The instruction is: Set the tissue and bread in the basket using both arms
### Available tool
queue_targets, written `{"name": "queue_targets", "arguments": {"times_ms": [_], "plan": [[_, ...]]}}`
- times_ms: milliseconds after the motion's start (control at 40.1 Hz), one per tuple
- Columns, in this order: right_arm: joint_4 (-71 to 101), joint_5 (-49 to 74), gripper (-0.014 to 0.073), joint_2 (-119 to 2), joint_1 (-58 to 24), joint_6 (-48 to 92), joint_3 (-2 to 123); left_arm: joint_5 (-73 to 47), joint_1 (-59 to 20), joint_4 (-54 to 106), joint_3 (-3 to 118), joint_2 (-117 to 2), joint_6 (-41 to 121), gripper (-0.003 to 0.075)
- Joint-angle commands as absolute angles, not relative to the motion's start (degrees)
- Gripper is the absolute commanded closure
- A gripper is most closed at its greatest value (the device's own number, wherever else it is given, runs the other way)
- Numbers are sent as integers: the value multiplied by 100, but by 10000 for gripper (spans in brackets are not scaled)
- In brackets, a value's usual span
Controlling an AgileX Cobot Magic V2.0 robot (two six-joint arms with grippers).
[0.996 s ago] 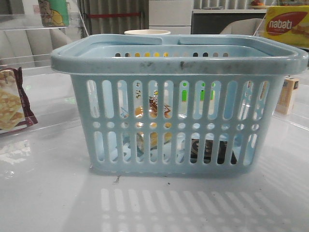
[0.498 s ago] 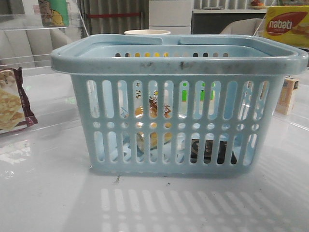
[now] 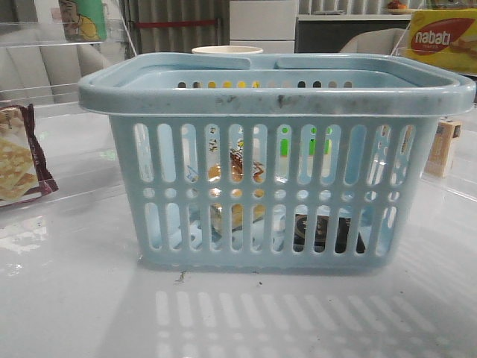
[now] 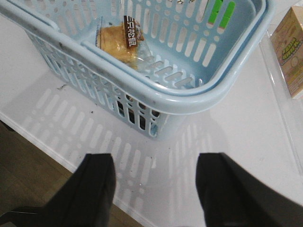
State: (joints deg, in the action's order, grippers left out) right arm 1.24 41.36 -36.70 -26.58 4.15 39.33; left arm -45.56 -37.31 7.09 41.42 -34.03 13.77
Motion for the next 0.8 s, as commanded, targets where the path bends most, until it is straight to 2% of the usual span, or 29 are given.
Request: {"name": "queue_targets", "arguments": {"times_ms": [0, 174, 349, 473, 772], "plan": [[166, 3542, 214, -3538, -2662, 569, 3975, -4084, -3750, 767, 4295, -3433, 1328, 276], [166, 3555, 417, -3522, -2662, 608, 3886, -4076, -3750, 767, 4295, -3433, 1328, 398], [166, 3571, 545, -3522, -2662, 608, 3875, -4076, -3750, 767, 4295, -3433, 1328, 542], [166, 3566, 537, -3522, -2662, 608, 3875, -4088, -3750, 767, 4295, -3433, 1328, 634], [166, 3732, 537, -3522, -2662, 608, 3875, -4101, -3750, 767, 4295, -3433, 1328, 629]]}}
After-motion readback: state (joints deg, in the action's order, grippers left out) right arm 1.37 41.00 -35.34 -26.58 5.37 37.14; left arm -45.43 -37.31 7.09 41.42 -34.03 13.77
